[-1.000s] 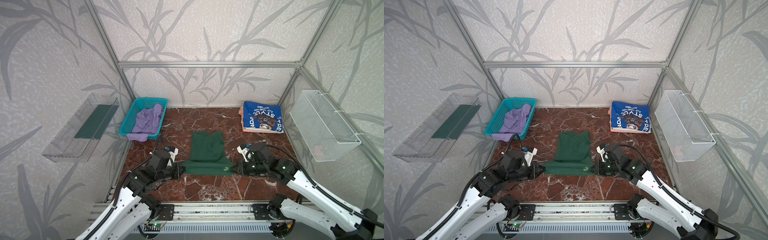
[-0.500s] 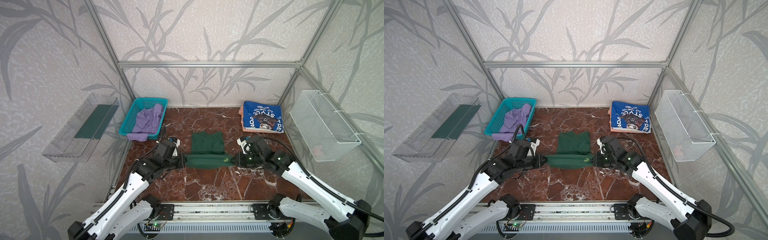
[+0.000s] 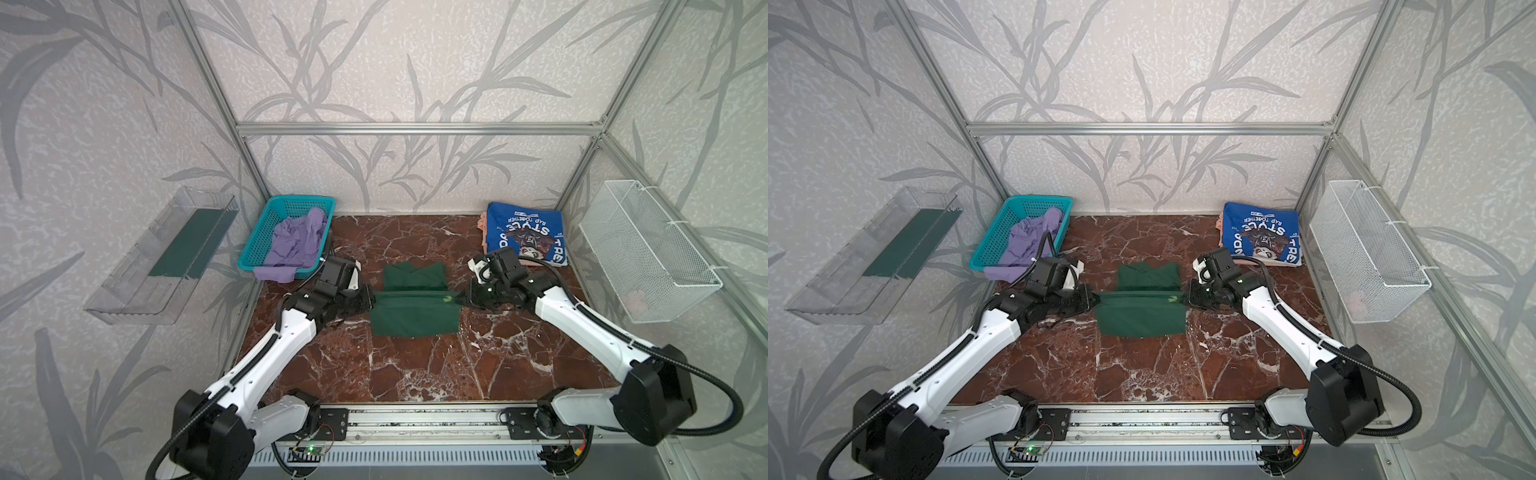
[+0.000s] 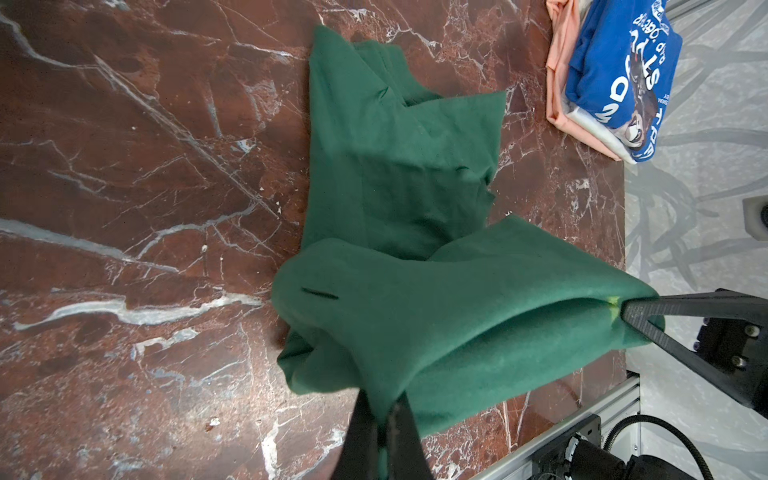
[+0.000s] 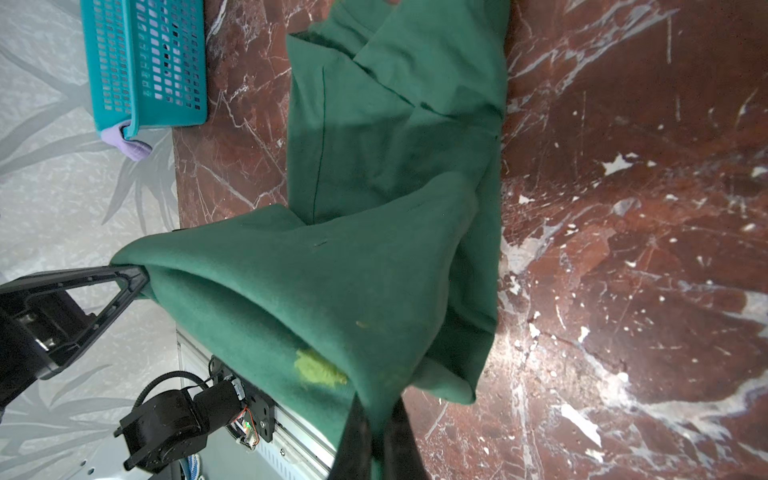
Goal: Fold and stack the t-shirts
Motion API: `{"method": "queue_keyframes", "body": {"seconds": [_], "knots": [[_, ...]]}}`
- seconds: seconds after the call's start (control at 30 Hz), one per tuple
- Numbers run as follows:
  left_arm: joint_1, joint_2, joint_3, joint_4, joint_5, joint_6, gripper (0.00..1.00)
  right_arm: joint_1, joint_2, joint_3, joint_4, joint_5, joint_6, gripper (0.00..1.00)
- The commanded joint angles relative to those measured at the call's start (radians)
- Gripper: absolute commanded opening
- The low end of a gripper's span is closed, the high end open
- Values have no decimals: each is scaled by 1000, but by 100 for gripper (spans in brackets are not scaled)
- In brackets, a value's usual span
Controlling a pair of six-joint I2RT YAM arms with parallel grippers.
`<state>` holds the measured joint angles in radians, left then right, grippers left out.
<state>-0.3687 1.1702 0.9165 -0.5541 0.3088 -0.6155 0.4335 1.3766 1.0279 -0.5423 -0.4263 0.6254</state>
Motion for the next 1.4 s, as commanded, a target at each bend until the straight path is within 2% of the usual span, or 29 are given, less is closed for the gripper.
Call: {"method": "queue_keyframes", "body": {"seconds": [0.0, 0.1, 0.2, 0.27, 0.53, 0.57, 0.6, 0.63, 0.67, 0.7, 0.77, 0.8, 0.93, 1.03, 1.2, 1.37], "knots": [[37, 65, 49, 30, -30, 31, 0, -41, 71, 47, 20, -19, -32, 0], [72, 151, 62, 83, 3, 27, 0, -80, 167, 88, 47, -58, -43, 0], [97, 253, 92, 126, 29, 16, 0, -131, 285, 172, 46, -147, -53, 0], [104, 329, 135, 144, 41, 23, 0, -146, 364, 240, 14, -154, -76, 0], [145, 695, 436, 109, 124, 72, 0, -184, 646, 479, -49, -210, -106, 0], [150, 744, 484, 104, 139, 81, 0, -188, 675, 505, -48, -213, -109, 14], [157, 789, 521, 89, 138, 89, 0, -192, 703, 534, -48, -221, -118, 34], [163, 822, 556, 78, 133, 97, 8, -197, 725, 558, -53, -229, -127, 49], [168, 848, 584, 69, 121, 104, 29, -202, 743, 582, -76, -230, -132, 62], [173, 865, 605, 66, 107, 108, 44, -209, 749, 595, -95, -228, -140, 72], [177, 864, 615, 83, 97, 124, 52, -214, 721, 565, -86, -193, -158, 85], [177, 851, 614, 84, 77, 126, 54, -216, 698, 538, -78, -170, -162, 87], [175, 766, 567, 92, -20, 146, 56, -220, 630, 422, -62, -161, -162, 87], [174, 693, 518, 95, -75, 165, 59, -221, 577, 296, 18, -196, -126, 87], [171, 561, 392, 156, -91, 152, 62, -219, 497, 111, 214, -250, -22, 87], [170, 480, 321, 161, -92, 149, 63, -220, 398, -12, 348, -254, 61, 88]]}}
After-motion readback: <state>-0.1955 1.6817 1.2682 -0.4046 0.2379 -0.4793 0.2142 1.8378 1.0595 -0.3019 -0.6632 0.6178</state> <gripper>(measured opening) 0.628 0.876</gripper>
